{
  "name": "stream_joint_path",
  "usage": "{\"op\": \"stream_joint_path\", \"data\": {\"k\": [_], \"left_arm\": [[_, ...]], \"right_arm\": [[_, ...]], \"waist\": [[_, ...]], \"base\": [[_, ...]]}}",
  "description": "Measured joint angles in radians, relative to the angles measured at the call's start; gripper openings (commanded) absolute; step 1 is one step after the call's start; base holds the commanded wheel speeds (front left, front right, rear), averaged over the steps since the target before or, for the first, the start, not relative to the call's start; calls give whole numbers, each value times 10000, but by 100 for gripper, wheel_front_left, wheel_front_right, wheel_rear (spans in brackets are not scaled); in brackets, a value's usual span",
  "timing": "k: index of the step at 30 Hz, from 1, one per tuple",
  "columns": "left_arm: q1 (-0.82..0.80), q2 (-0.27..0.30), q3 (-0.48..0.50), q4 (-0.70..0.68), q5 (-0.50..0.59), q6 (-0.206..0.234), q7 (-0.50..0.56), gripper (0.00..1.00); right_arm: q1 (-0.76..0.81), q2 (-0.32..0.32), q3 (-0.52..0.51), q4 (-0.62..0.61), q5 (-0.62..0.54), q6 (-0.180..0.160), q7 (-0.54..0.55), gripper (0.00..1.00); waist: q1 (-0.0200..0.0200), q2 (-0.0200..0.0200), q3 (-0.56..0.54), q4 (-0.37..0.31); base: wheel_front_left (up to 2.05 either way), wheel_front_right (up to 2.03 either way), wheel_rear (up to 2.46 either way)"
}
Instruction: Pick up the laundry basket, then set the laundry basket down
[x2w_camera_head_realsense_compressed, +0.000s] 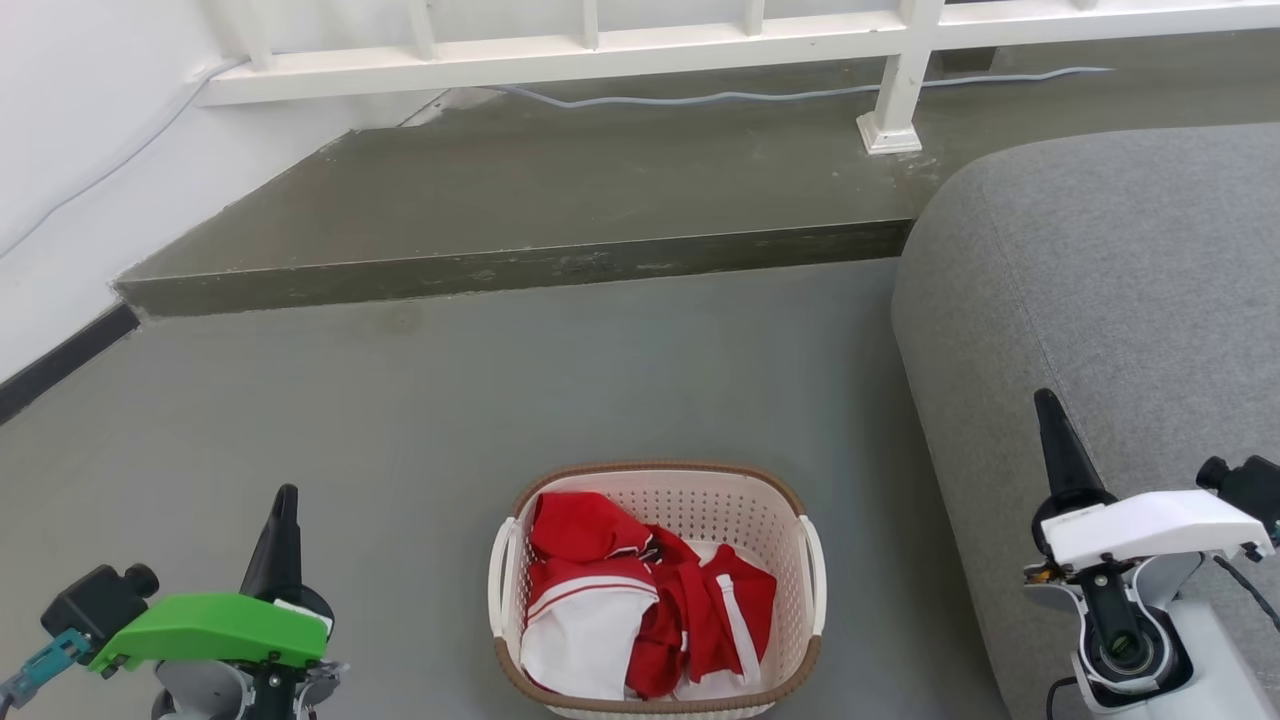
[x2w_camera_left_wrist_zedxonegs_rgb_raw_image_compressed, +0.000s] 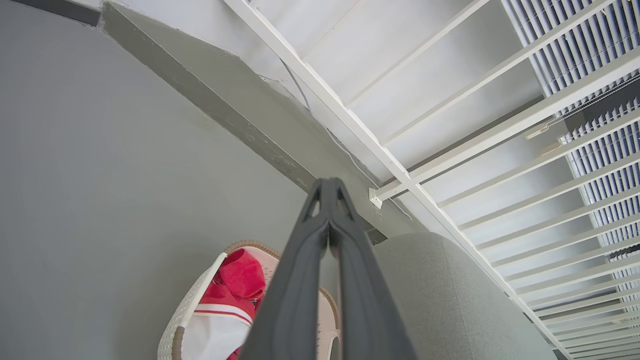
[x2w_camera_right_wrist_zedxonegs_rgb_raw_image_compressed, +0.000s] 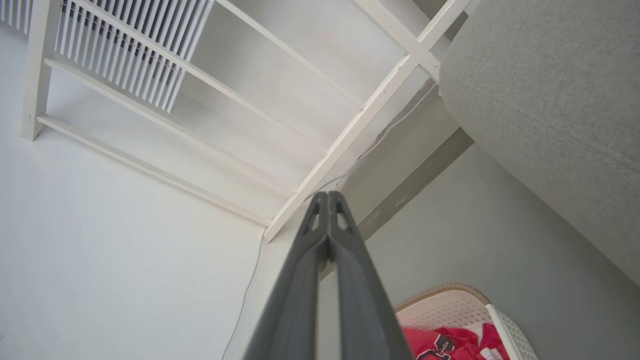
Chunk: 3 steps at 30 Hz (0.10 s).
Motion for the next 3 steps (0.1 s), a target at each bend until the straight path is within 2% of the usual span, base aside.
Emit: {"op": "stream_joint_path", "data": {"k": [3], "left_arm": [[-6,-8,56,35,-408,-2,96,0]], "right_arm": [[0,4,-86,35,422,6,96,0]], "waist": [[0,0,-19,10]], "base": [[0,0,0]]}}
